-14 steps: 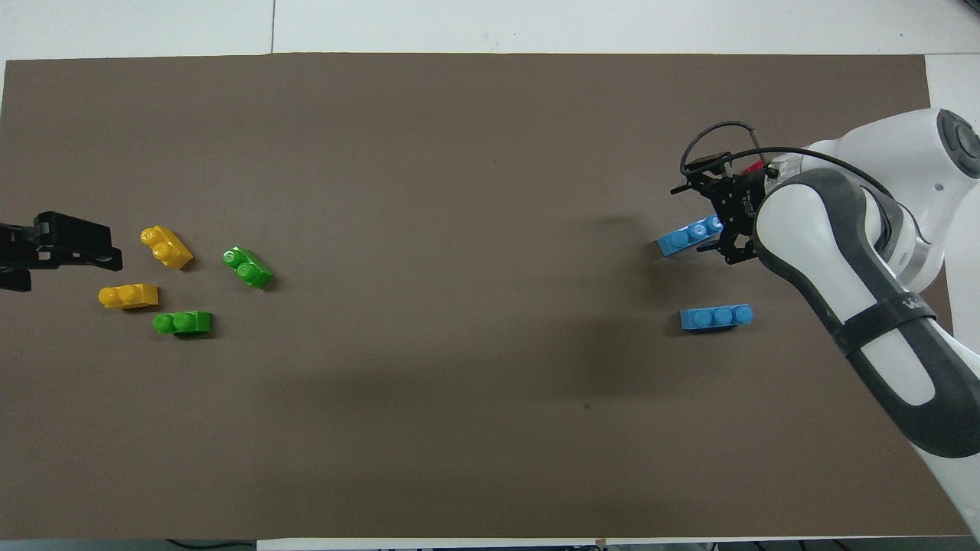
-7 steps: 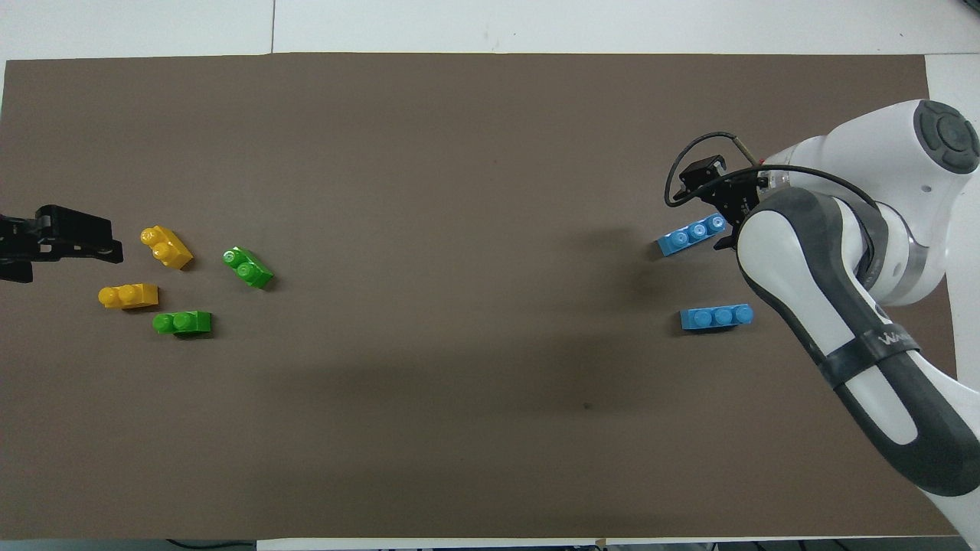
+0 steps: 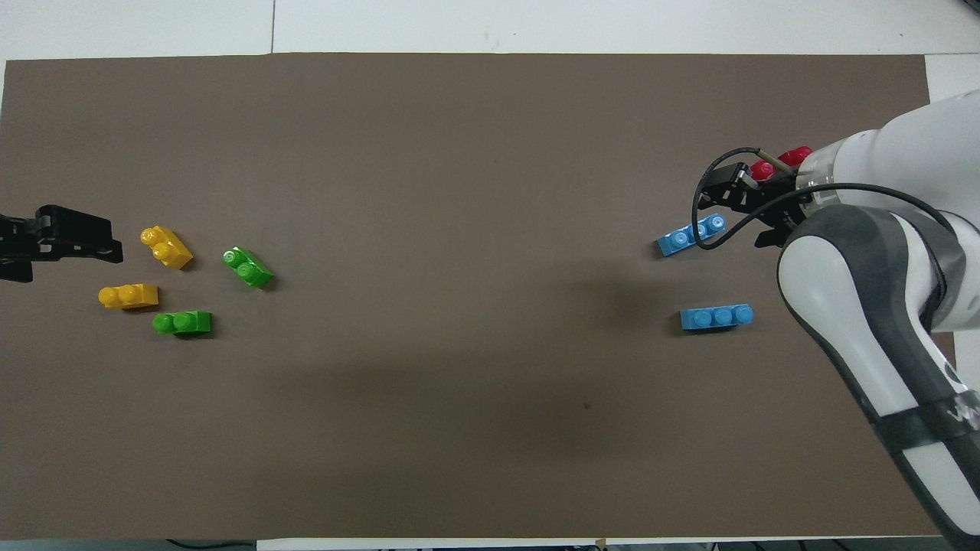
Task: Remove green block with left arm and hold with right
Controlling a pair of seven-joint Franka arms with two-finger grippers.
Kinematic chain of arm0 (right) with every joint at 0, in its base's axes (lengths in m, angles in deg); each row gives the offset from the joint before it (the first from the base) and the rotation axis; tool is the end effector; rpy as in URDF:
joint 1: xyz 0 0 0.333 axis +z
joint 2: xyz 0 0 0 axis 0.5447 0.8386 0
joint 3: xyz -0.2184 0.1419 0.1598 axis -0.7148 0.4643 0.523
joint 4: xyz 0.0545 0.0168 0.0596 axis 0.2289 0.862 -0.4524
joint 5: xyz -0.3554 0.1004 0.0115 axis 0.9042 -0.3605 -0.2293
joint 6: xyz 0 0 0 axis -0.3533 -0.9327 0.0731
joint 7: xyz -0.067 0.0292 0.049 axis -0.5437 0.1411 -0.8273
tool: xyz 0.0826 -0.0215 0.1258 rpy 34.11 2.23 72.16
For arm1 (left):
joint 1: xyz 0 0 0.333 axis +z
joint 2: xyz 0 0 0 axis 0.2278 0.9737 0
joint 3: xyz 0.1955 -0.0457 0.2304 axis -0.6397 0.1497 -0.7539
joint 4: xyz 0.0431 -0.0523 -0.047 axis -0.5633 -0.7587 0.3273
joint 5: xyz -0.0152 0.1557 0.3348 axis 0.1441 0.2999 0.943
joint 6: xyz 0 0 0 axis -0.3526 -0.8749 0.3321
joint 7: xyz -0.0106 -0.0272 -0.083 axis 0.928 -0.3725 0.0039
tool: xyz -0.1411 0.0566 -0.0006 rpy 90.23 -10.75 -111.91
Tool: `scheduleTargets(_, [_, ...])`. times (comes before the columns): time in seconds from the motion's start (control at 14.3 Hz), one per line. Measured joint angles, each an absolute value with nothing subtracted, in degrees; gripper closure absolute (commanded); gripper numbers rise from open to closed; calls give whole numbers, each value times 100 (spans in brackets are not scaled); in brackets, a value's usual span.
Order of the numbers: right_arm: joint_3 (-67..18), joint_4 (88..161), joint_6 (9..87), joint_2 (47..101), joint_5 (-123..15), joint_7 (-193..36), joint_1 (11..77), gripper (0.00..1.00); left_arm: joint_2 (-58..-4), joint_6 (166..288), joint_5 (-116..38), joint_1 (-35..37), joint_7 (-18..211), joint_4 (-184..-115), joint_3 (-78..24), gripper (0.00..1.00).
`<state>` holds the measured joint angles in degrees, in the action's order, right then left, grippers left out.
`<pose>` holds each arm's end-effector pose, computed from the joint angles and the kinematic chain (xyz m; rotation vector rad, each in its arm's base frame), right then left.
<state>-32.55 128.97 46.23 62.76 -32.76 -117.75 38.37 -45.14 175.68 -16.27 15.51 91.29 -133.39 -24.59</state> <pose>0.5633 0.0643 0.4260 -2.8793 0.7765 -0.0130 0.5018 -0.0340 0.5804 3.1027 0.1875 -0.0465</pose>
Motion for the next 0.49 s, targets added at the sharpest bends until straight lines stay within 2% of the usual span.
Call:
scheduleTargets(0.28, [-3256,12783,4035,5759,-3063,-11263,3836,0,-4514,17568,-1627,1551,9120,-13339,-2459,0])
scheduleTargets(0.49, [-3268,12477,3519,5564,-2785,-10535,3796,0,-4514,17569,-1627,1551,9114,-13339,-2459,0])
